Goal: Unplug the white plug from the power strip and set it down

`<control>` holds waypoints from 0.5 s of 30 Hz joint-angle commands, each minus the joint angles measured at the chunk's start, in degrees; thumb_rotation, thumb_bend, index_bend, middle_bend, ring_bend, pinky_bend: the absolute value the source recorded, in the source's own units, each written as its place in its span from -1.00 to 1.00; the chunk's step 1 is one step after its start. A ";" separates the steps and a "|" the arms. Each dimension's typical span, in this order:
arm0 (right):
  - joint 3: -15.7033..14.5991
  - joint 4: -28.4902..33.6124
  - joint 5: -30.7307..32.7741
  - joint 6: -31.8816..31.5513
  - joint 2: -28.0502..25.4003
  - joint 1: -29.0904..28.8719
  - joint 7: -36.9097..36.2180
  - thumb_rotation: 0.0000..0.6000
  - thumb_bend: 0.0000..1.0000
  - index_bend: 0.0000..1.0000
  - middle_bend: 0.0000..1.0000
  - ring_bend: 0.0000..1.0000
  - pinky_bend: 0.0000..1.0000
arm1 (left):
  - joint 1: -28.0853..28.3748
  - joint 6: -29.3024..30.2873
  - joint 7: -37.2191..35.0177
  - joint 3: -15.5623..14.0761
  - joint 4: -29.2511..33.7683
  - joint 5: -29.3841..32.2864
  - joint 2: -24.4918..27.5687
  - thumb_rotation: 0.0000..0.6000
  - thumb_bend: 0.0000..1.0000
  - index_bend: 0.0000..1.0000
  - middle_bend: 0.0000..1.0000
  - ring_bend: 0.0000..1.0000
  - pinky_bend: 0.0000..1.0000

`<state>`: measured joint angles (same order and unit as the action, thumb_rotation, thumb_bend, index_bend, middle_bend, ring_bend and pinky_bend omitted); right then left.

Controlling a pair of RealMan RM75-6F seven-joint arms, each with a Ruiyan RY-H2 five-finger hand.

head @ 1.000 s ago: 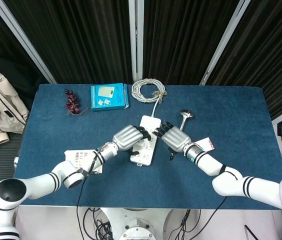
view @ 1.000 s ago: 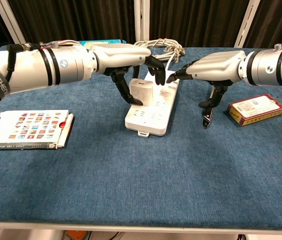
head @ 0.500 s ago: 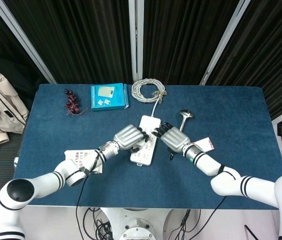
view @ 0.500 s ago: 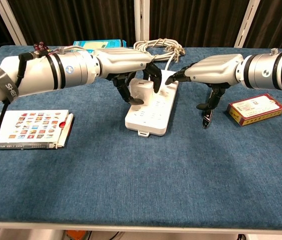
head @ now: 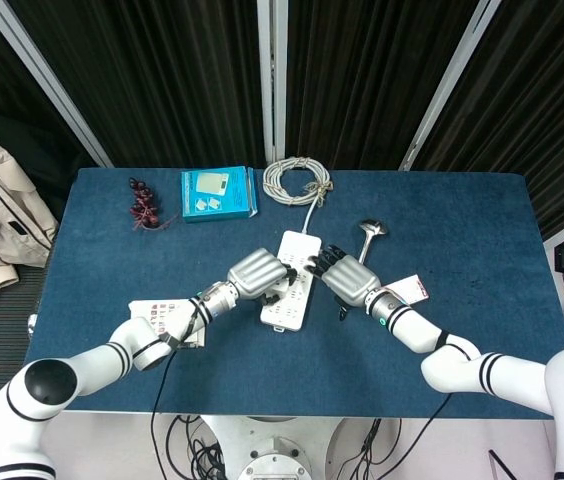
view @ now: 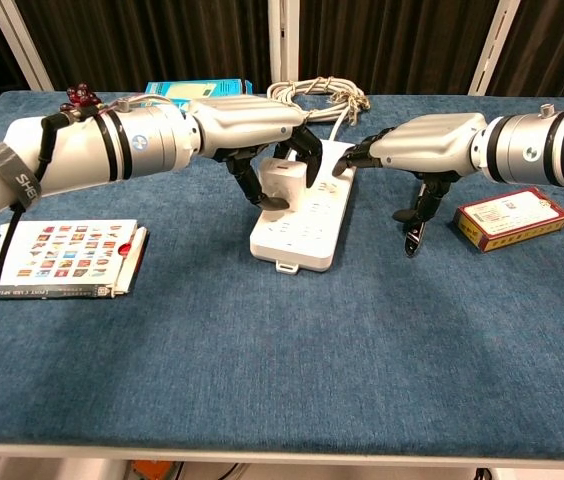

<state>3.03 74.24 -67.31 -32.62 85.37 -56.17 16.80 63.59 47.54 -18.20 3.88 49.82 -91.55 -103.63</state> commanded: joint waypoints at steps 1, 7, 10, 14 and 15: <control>-0.30 -0.12 0.06 -0.09 0.17 -0.06 0.52 1.00 -0.32 -0.70 -0.81 -1.00 -1.00 | -0.04 0.59 -0.71 -0.30 -0.63 -0.25 -0.25 1.00 -0.27 0.18 0.33 0.19 0.69; -0.74 -0.19 0.65 -0.22 0.44 -0.18 1.64 1.00 -0.32 -0.66 -0.80 -1.00 -1.00 | 0.03 1.91 -1.83 -0.57 -1.57 -0.62 -0.41 1.00 -0.24 0.22 0.39 0.25 0.74; -0.84 -0.02 1.05 -0.35 0.49 -0.24 2.18 1.00 -0.32 -0.66 -0.80 -1.00 -1.00 | 0.01 2.53 -2.29 -0.63 -1.82 -0.70 -0.39 1.00 -0.24 0.22 0.42 0.26 0.75; -0.93 0.15 1.53 -0.39 0.48 -0.36 2.66 1.00 -0.32 -0.67 -0.80 -1.00 -1.00 | -0.02 2.83 -2.60 -0.86 -2.05 -0.75 -0.16 1.00 -0.23 0.25 0.45 0.29 0.77; -0.95 0.17 1.69 -0.42 0.49 -0.38 2.78 1.00 -0.32 -0.67 -0.80 -1.00 -1.00 | -0.05 2.90 -2.66 -0.93 -2.08 -0.74 -0.06 1.00 -0.23 0.25 0.46 0.29 0.77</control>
<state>2.10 74.39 -65.68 -33.02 85.86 -56.53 19.52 63.56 50.42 -20.84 2.96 47.76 -92.29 -103.71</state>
